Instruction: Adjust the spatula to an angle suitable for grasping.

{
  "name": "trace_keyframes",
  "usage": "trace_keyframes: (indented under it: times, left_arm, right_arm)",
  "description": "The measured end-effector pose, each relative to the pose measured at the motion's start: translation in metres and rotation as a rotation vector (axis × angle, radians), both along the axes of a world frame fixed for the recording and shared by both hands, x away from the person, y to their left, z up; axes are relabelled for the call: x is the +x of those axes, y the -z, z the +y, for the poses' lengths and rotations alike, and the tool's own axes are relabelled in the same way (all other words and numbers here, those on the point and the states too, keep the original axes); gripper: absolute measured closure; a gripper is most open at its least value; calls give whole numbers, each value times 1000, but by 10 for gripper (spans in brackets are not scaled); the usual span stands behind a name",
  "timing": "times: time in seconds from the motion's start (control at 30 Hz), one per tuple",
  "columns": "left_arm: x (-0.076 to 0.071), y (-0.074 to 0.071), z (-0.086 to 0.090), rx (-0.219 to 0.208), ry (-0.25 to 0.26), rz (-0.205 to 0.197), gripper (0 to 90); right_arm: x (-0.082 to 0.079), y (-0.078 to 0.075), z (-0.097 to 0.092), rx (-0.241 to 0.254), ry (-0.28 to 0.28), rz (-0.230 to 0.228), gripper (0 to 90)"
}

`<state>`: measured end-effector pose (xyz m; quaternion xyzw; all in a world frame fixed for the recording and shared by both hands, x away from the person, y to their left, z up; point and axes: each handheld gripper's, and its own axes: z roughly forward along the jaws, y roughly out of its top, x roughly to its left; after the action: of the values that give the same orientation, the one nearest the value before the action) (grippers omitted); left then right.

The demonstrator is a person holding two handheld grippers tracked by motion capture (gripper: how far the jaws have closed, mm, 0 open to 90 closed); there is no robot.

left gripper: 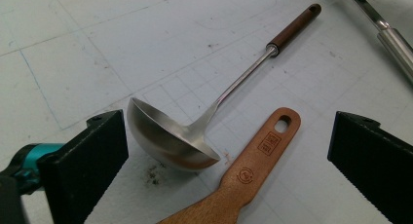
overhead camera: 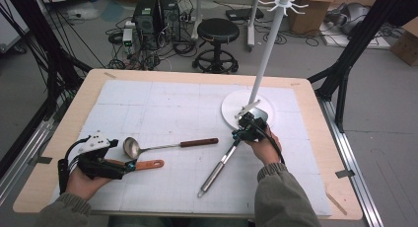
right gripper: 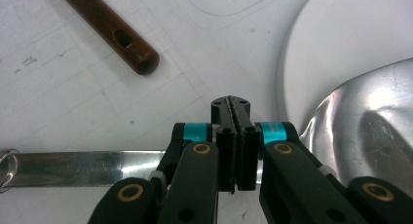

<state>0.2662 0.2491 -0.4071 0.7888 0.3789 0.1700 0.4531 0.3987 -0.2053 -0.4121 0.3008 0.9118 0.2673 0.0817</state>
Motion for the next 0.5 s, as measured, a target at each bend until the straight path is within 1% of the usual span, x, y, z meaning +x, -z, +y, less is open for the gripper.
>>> trace_keyframes:
  times: [0.07,0.13,0.27,0.3,0.33,0.4,0.43,0.47,0.5]
  left_arm:
    - [0,0,0,1,1,0,17]
    - [0,-1,1,-2,0,-1,17]
    - [0,0,1,-4,-2,1,17]
    - [0,0,1,-2,0,2,17]
    - [0,0,1,0,1,1,17]
    - [0,0,0,2,2,0,17]
    - [0,0,0,2,2,0,17]
    - [0,0,0,0,3,-1,17]
    - [0,0,0,-1,2,-1,17]
  right_arm:
    - [-1,0,0,-1,7,5,899]
    - [0,0,0,1,1,1,899]
    - [-2,-1,-2,-6,3,10,899]
    - [-4,-2,-3,-20,3,20,899]
    - [-5,-3,-3,-29,1,20,899]
    - [-6,-2,-4,-30,-1,24,899]
    - [-6,-2,-4,-28,4,34,899]
    - [-7,-2,-5,-37,6,37,899]
    - [-6,-2,-5,-33,-1,34,899]
